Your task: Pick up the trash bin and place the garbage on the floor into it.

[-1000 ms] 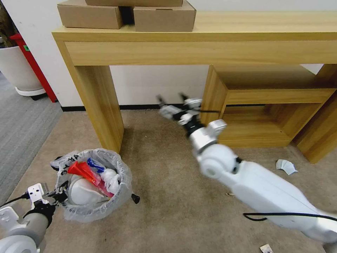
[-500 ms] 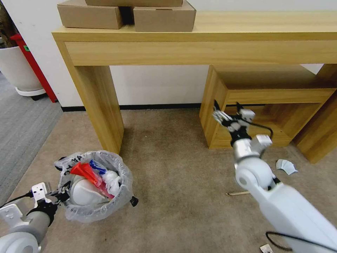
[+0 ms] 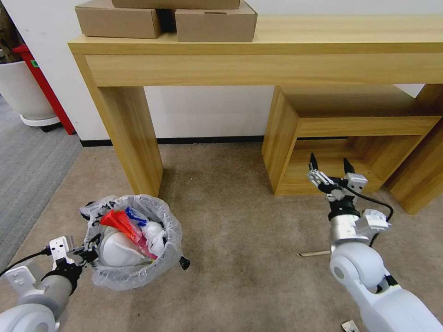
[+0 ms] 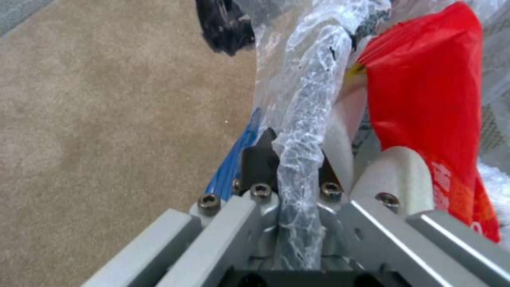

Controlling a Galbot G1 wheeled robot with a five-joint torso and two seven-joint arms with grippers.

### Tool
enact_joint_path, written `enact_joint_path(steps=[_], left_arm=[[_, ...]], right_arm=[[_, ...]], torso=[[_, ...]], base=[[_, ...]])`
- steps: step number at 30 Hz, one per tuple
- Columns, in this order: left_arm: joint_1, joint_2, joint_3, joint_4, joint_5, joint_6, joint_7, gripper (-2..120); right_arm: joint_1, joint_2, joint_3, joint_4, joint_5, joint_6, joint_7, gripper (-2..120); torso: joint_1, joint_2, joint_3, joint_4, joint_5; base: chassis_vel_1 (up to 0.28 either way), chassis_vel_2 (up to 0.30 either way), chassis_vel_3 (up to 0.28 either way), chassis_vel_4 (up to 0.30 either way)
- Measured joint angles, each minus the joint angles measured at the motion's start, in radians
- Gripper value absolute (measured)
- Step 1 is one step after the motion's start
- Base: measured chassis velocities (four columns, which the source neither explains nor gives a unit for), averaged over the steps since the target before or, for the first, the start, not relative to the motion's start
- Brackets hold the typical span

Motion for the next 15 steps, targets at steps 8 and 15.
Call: enact_joint_path(steps=[8, 15], left_arm=[[0.008, 0.001, 0.004, -0.016, 0.007, -0.005, 0.012, 1], [0.013, 0.003, 0.005, -0.015, 0.020, -0.013, 0.029, 1]], right_arm=[[-0.051, 0.053, 0.068, 0.043, -0.026, 0.002, -0.007, 100], [-0.074, 0.108, 0.068, 0.029, -0.061, 0.003, -0.008, 100]], torso=[[0.000, 0.000, 0.000, -0.0001, 0.0001], [0.000, 0.000, 0.000, -0.0001, 0.0002]], base=[[0.000, 0.000, 0.000, 0.000], [0.000, 0.000, 0.000, 0.000]])
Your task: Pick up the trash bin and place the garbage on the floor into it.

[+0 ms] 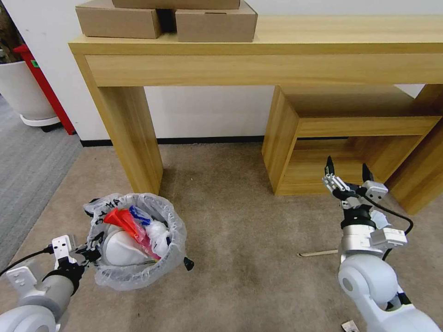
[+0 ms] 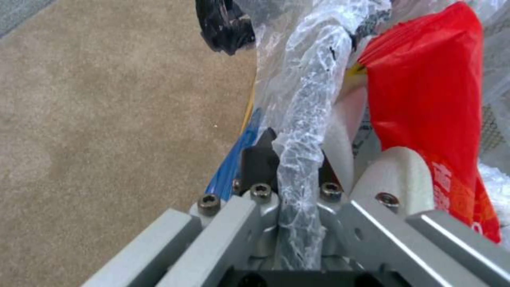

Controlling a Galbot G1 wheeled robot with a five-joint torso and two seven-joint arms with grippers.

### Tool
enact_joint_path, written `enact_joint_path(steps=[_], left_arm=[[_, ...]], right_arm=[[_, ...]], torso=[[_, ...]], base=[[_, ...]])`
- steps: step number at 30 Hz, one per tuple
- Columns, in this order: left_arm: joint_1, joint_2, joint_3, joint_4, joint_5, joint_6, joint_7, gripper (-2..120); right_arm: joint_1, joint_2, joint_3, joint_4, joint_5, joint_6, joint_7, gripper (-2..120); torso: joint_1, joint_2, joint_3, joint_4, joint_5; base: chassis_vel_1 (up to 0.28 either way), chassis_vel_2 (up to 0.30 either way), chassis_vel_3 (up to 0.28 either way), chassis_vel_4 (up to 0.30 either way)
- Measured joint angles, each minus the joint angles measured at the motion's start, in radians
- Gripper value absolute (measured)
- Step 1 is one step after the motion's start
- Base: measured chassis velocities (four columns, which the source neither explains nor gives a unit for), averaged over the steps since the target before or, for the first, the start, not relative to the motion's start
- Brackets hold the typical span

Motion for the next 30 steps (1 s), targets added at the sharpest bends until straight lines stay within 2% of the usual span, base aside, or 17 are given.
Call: enact_joint_path(steps=[17, 30], left_arm=[[0.008, -0.003, -0.012, 0.012, 0.032, -0.014, 0.007, 1], [0.019, -0.009, -0.019, 0.004, 0.031, -0.020, 0.005, 1]], right_arm=[[0.011, 0.034, -0.008, -0.032, -0.011, 0.000, -0.002, 100], [0.002, 0.037, -0.010, -0.028, -0.017, 0.002, -0.002, 100]], torso=[[0.000, 0.000, 0.000, 0.0002, -0.0002], [0.000, 0.000, 0.000, 0.0001, -0.0001]], base=[[-0.004, -0.007, -0.005, -0.004], [-0.087, -0.080, -0.084, -0.089]])
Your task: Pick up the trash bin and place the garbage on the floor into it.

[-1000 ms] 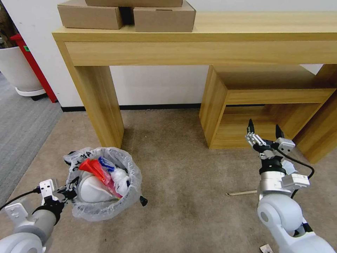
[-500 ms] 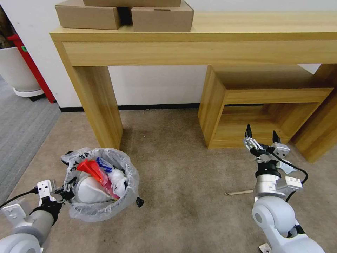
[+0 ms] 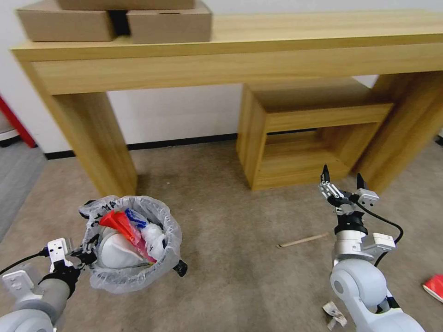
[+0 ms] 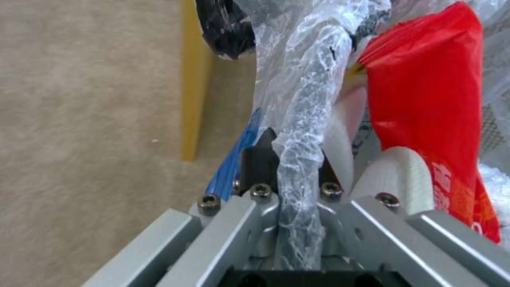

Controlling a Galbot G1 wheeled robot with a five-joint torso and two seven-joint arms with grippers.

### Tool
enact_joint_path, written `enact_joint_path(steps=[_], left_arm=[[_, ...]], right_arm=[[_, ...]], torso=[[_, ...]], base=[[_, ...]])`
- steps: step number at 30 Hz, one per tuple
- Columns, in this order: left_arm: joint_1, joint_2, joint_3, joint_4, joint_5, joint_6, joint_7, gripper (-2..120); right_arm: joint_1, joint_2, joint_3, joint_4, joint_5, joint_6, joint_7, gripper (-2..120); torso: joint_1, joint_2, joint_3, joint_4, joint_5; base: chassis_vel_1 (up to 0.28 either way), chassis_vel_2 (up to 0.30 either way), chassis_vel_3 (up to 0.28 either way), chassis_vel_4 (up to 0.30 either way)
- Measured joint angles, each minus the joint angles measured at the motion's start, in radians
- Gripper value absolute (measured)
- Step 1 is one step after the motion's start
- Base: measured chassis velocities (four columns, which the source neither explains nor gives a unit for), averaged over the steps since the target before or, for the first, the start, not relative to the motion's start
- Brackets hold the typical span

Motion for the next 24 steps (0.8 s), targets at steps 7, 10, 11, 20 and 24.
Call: enact_joint_path(steps=[7, 10, 11, 20, 24], left_arm=[[0.006, -0.002, -0.004, -0.003, -0.003, -0.006, 0.000, 1], [0.012, -0.004, -0.006, -0.003, -0.002, -0.011, 0.000, 1], [0.012, -0.004, -0.006, -0.003, -0.002, -0.011, 0.000, 1], [0.023, -0.007, -0.013, -0.008, -0.002, -0.018, 0.000, 1], [0.023, -0.007, -0.014, -0.007, -0.001, -0.022, 0.000, 1]], right_arm=[[-0.004, 0.000, -0.002, 0.003, -0.003, 0.001, 0.000, 100], [-0.007, 0.002, -0.005, 0.007, -0.003, 0.001, 0.000, 100], [-0.007, 0.002, -0.005, 0.007, -0.003, 0.001, 0.000, 100], [-0.007, 0.003, -0.015, 0.003, -0.008, 0.003, -0.001, 100], [-0.004, 0.001, -0.021, 0.000, -0.008, 0.003, -0.001, 100]], torso=[[0.000, 0.000, 0.000, -0.0003, -0.0001], [0.000, 0.000, 0.000, -0.0002, 0.0000], [0.000, 0.000, 0.000, -0.0002, 0.0000], [0.000, 0.000, 0.000, -0.0001, -0.0001], [0.000, 0.000, 0.000, -0.0002, 0.0000]], base=[[-0.134, -0.117, -0.135, -0.128], [-0.129, -0.134, -0.128, -0.128], [-0.126, -0.120, -0.127, -0.125], [-0.118, -0.118, -0.123, -0.125], [-0.132, -0.124, -0.116, -0.123]])
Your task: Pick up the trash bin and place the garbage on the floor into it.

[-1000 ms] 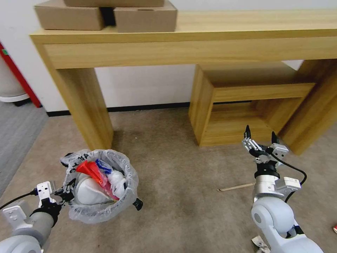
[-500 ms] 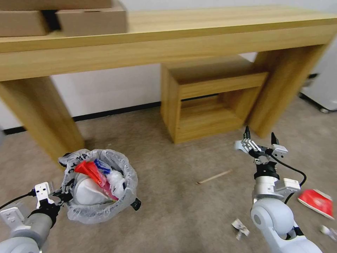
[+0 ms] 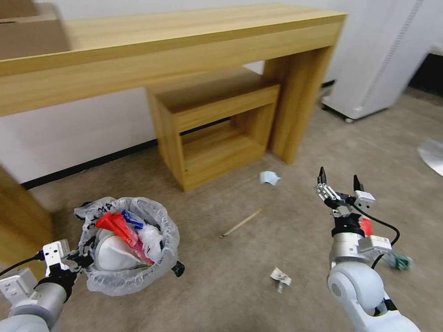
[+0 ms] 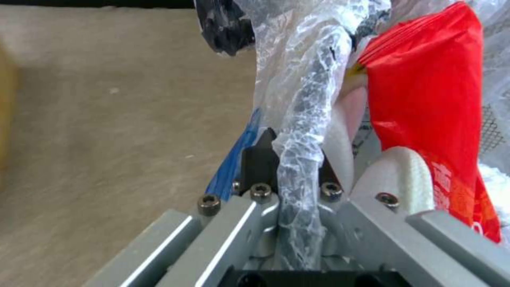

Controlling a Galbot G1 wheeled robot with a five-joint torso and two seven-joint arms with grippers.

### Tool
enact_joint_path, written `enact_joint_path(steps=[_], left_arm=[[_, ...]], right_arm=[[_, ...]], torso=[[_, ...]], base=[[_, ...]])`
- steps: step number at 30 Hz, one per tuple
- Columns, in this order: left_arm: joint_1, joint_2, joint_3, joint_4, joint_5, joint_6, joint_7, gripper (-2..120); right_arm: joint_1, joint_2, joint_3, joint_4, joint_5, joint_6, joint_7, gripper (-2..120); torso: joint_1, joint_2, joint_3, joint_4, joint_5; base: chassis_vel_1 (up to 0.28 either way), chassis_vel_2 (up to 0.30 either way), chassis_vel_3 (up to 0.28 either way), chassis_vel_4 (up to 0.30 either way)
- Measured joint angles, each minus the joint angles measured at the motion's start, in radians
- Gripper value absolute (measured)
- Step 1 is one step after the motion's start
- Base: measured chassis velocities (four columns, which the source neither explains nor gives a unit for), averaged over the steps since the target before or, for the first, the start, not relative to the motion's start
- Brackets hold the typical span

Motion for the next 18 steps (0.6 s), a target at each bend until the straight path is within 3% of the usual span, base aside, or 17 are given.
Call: enact_joint_path(steps=[9, 18], left_arm=[[-0.013, 0.009, -0.011, 0.013, -0.013, -0.006, -0.003, 1], [-0.027, 0.016, -0.021, 0.037, -0.026, -0.006, -0.014, 1]], right_arm=[[0.002, 0.001, -0.018, -0.011, -0.002, 0.004, -0.004, 100], [0.007, 0.000, -0.028, -0.033, -0.021, 0.017, -0.018, 100]], torso=[[0.000, 0.000, 0.000, -0.0003, 0.0002], [0.000, 0.000, 0.000, 0.0001, -0.0001]], base=[[-0.096, -0.093, -0.098, -0.098], [-0.002, -0.005, -0.008, -0.001]])
